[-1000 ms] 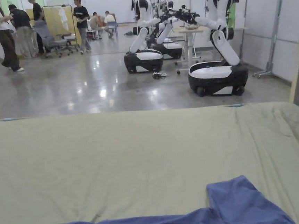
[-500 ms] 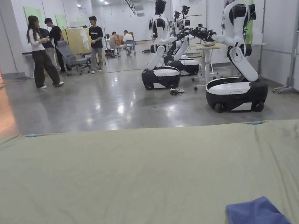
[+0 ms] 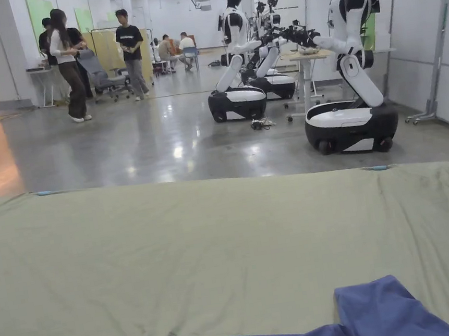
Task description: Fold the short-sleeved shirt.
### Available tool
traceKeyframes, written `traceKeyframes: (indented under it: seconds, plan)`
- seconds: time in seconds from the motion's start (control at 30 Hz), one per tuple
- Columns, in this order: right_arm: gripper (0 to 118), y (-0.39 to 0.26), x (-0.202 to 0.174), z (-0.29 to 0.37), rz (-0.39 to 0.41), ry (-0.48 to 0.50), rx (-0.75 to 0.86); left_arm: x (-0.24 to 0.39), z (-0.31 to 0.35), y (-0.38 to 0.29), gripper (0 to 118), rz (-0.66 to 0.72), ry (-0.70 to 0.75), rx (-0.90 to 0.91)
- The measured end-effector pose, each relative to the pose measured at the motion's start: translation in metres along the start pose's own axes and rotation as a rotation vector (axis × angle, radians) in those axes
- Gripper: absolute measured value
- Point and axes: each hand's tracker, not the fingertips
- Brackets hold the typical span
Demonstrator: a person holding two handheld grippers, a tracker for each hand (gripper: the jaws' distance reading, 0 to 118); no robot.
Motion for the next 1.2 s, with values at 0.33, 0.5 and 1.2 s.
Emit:
traceKeyframes:
  seconds: [0.33,0.5,1.2]
  plan:
    - [0,-0.009,0.007,-0.001,-0.031,0.0,-0.007,-0.027,-0.039,-0.004,3,0.118,-0.011,-0.106]
    - [0,-0.021,0.02,-0.005,-0.073,0.006,-0.032,-0.058,-0.102,-0.012,70,0.119,-0.051,-0.302]
    - [0,-0.047,0.06,-0.015,-0.144,-0.034,-0.128,-0.112,-0.336,-0.054,55,0.074,0.198,-0.82]
